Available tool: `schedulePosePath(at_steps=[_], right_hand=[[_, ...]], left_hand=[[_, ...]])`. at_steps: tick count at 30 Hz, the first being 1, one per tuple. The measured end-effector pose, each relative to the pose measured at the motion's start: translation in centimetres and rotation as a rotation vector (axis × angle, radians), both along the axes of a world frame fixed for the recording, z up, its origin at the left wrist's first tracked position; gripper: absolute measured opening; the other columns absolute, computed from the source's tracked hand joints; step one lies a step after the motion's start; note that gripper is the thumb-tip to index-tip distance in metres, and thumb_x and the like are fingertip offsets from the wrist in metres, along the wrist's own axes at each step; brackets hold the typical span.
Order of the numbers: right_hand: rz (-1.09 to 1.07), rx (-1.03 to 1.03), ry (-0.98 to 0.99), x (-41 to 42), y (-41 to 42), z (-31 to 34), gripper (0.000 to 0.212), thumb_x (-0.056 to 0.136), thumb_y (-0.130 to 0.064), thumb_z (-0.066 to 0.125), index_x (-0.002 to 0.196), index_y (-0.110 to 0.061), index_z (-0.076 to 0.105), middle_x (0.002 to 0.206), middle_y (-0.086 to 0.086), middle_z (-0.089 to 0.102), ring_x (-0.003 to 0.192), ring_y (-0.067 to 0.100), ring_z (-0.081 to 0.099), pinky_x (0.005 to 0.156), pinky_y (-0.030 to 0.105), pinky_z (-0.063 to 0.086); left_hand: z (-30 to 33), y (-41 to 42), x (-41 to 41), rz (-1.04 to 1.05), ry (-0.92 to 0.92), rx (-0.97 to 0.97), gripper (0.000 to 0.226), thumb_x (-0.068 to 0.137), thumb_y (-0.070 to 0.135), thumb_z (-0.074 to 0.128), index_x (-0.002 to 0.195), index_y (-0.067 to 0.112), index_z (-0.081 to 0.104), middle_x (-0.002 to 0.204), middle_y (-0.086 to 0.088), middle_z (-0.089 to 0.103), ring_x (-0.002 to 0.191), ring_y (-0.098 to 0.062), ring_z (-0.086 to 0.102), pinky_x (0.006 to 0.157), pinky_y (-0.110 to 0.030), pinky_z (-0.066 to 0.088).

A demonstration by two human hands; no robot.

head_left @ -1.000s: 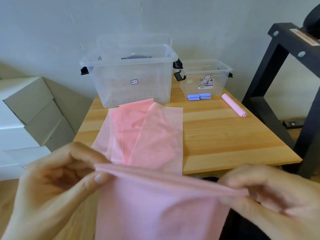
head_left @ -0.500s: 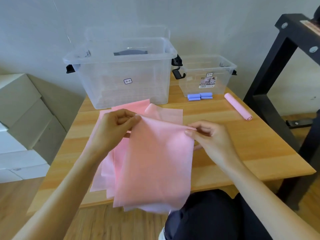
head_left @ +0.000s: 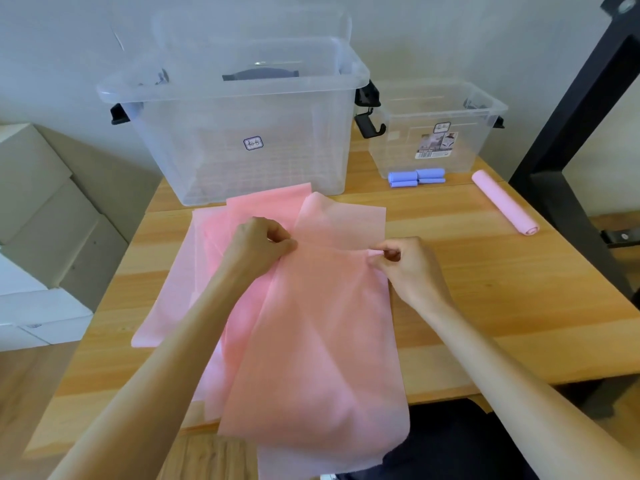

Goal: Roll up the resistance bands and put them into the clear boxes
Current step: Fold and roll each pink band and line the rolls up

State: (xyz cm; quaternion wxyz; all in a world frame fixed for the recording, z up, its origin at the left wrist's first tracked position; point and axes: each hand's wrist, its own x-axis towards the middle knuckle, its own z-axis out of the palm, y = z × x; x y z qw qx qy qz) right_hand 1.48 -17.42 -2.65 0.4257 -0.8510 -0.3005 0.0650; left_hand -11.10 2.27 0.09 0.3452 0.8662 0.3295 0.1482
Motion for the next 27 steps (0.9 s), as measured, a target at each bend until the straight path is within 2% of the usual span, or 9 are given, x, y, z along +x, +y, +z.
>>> schedulePosePath(at_steps=[4,6,8,10,14,17,20,24,27], right_hand=[[0.025,-0.076,-0.051,0.2,0.4,-0.3,0.019,0.083,-0.017,0.072,0.073,-0.002,0.069,0.056,0.006,0.047,0.060,0.022,0.039,0.055,0.033,0.030],[0.005,-0.076,-0.045,0.4,0.3,-0.3,0.020,0.082,-0.019,0.075,0.074,0.000,0.070,0.061,0.014,0.054,0.060,0.018,0.040,0.055,0.033,0.032],[-0.018,-0.049,-0.020,0.6,0.2,-0.2,0.013,0.081,-0.018,0.077,0.075,-0.007,0.075,0.067,0.004,0.064,0.065,0.017,0.053,0.061,0.033,0.040],[-0.036,-0.042,-0.032,0.4,0.2,-0.2,0.007,0.081,-0.018,0.078,0.075,-0.015,0.075,0.073,-0.011,0.058,0.074,0.015,0.057,0.066,0.030,0.043],[-0.025,-0.028,-0.158,-0.2,-0.7,-0.3,0.005,0.084,-0.016,0.075,0.080,-0.018,0.072,0.081,-0.012,0.051,0.090,0.020,0.055,0.086,0.037,0.044],[0.003,0.078,-0.176,-0.8,-2.0,1.2,0.004,0.086,-0.012,0.071,0.085,-0.015,0.069,0.089,-0.009,0.066,0.095,0.014,0.059,0.089,0.028,0.045],[0.017,0.176,-0.116,-1.6,-3.8,3.7,0.006,0.085,-0.010,0.073,0.085,-0.013,0.068,0.083,-0.014,0.068,0.086,-0.006,0.062,0.072,0.004,0.041],[0.026,0.257,-0.094,-2.7,-6.6,6.8,0.010,0.083,-0.012,0.077,0.089,-0.014,0.069,0.083,-0.014,0.069,0.079,-0.016,0.059,0.070,-0.001,0.038],[0.026,0.289,-0.084,-3.4,-8.8,9.0,0.016,0.081,-0.014,0.078,0.096,-0.016,0.074,0.083,-0.017,0.069,0.080,-0.014,0.060,0.075,0.000,0.040]], left_hand=[[0.1,0.4,0.1,-0.025,0.043,-0.083,0.006,0.085,0.014,0.074,0.081,0.013,0.071,0.078,0.004,0.067,0.073,-0.014,0.060,0.070,-0.021,0.049],[0.1,0.4,-0.1,-0.017,0.007,-0.162,0.008,0.084,0.012,0.076,0.079,0.014,0.071,0.079,0.000,0.070,0.074,-0.016,0.065,0.076,-0.026,0.054],[0.2,0.2,-0.3,0.004,-0.052,-0.227,0.006,0.083,0.012,0.078,0.080,0.013,0.072,0.080,-0.003,0.073,0.069,-0.012,0.067,0.071,-0.020,0.056],[0.4,-0.1,-0.5,0.016,-0.108,-0.254,0.006,0.082,0.012,0.078,0.083,0.013,0.073,0.078,-0.003,0.074,0.061,-0.004,0.065,0.064,-0.016,0.054],[1.3,-0.7,-1.1,-0.018,-0.196,-0.268,0.018,0.084,0.015,0.077,0.100,0.018,0.069,0.084,0.000,0.074,0.071,-0.006,0.067,0.071,-0.018,0.057],[2.9,-1.6,-1.7,-0.086,-0.208,-0.205,0.023,0.087,0.013,0.073,0.109,0.021,0.070,0.089,0.000,0.072,0.076,-0.008,0.066,0.070,-0.014,0.054],[5.1,-2.7,-2.4,-0.128,-0.176,-0.065,0.021,0.088,0.012,0.072,0.106,0.023,0.073,0.087,0.007,0.070,0.070,-0.002,0.065,0.061,-0.004,0.045],[8.5,-5.6,-3.4,-0.175,-0.179,0.113,0.017,0.090,0.015,0.070,0.090,0.031,0.072,0.082,0.017,0.069,0.066,0.010,0.061,0.058,-0.001,0.039],[11.2,-8.0,-4.3,-0.204,-0.204,0.217,0.012,0.091,0.018,0.068,0.089,0.028,0.073,0.084,0.014,0.069,0.071,0.011,0.060,0.060,0.000,0.038]])
